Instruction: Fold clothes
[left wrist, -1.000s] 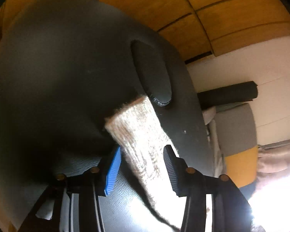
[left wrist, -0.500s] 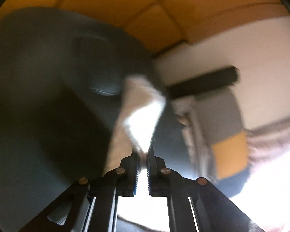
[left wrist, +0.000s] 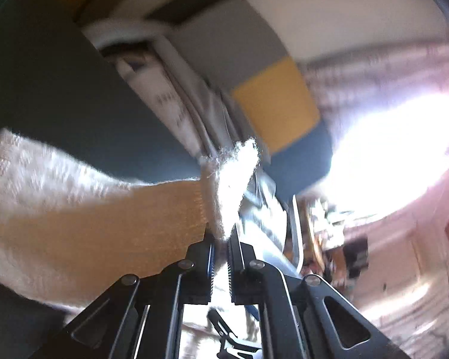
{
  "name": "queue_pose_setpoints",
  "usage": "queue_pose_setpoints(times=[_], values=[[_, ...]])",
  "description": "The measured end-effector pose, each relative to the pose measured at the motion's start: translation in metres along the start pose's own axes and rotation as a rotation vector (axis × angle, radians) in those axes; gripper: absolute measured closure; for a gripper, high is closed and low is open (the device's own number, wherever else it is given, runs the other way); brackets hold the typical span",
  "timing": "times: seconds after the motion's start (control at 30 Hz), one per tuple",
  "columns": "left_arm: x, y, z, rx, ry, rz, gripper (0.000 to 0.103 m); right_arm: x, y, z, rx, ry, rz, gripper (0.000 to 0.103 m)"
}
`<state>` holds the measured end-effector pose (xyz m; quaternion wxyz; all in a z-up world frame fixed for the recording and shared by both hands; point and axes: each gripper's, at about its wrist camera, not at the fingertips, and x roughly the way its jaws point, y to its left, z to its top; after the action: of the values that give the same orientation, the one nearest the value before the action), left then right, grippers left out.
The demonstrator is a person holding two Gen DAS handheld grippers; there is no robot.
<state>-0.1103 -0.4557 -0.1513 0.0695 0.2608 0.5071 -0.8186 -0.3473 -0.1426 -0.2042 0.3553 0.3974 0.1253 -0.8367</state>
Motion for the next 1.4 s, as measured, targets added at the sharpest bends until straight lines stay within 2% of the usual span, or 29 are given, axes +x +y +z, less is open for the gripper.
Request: queue_pose_setpoints(times=[0.1,0.2,0.23,0.27,0.33,0.43,0.5,0.63,0.7,0.77,0.83,1.0,1.1,1.13,1.17,1.2,1.3,1.4], values=[[0.028,0.003,-0.035,0.028,0.072,0.04,0.098,-0.001,-0.001,0.0,0.01,-0.004,0.011,0.0],[0.059,0.008,-0.023,0.035,0.107,0.07,0.094,-0.001,-0.002,0.0,0.02,-0.004,0.019,0.0],[0.06,0.009,-0.026,0.042,0.116,0.074,0.086,-0.001,-0.001,0.0,0.019,-0.001,0.017,0.0],[0.058,0.009,-0.03,0.049,0.121,0.081,0.084,0.0,0.002,0.0,0.012,0.005,0.006,0.0],[0.044,0.006,-0.038,0.065,0.109,0.086,0.081,-0.001,0.005,0.002,-0.002,0.022,-0.004,0.0],[-0.002,0.0,-0.056,0.111,0.049,0.081,0.078,-0.005,0.005,0.007,-0.005,0.045,0.004,0.0],[-0.031,0.014,-0.064,0.134,0.015,0.098,0.078,-0.014,0.008,0.009,0.025,0.031,0.044,0.0],[-0.049,0.036,-0.083,0.159,0.009,0.148,0.077,-0.03,0.024,0.015,0.069,-0.019,0.159,0.0],[-0.047,0.05,-0.093,0.169,0.031,0.18,0.077,-0.03,0.036,0.018,0.083,-0.015,0.211,0.008],[-0.049,0.063,-0.097,0.163,0.04,0.188,0.078,-0.02,0.046,0.02,0.102,0.02,0.239,0.032],[-0.055,0.07,-0.099,0.173,0.021,0.165,0.078,-0.008,0.047,0.022,0.156,0.05,0.256,0.041],[-0.059,0.079,-0.104,0.174,-0.006,0.132,0.078,0.005,0.034,0.026,0.372,0.013,0.287,0.041],[-0.06,0.082,-0.104,0.172,-0.012,0.118,0.078,0.019,0.03,0.034,0.478,0.025,0.334,0.046],[-0.061,0.084,-0.104,0.168,-0.013,0.111,0.078,0.022,0.031,0.037,0.48,0.029,0.317,0.059],[-0.062,0.085,-0.104,0.163,-0.013,0.105,0.078,0.026,0.034,0.041,0.477,0.037,0.297,0.088],[-0.063,0.086,-0.102,0.152,-0.01,0.097,0.078,0.029,0.037,0.044,0.459,0.056,0.265,0.095],[-0.067,0.091,-0.096,0.1,0.01,0.069,0.077,0.024,0.046,0.059,0.379,0.07,0.202,0.095],[-0.069,0.095,-0.085,0.047,0.003,0.044,0.075,0.002,0.053,0.079,0.326,0.038,0.222,0.095]])
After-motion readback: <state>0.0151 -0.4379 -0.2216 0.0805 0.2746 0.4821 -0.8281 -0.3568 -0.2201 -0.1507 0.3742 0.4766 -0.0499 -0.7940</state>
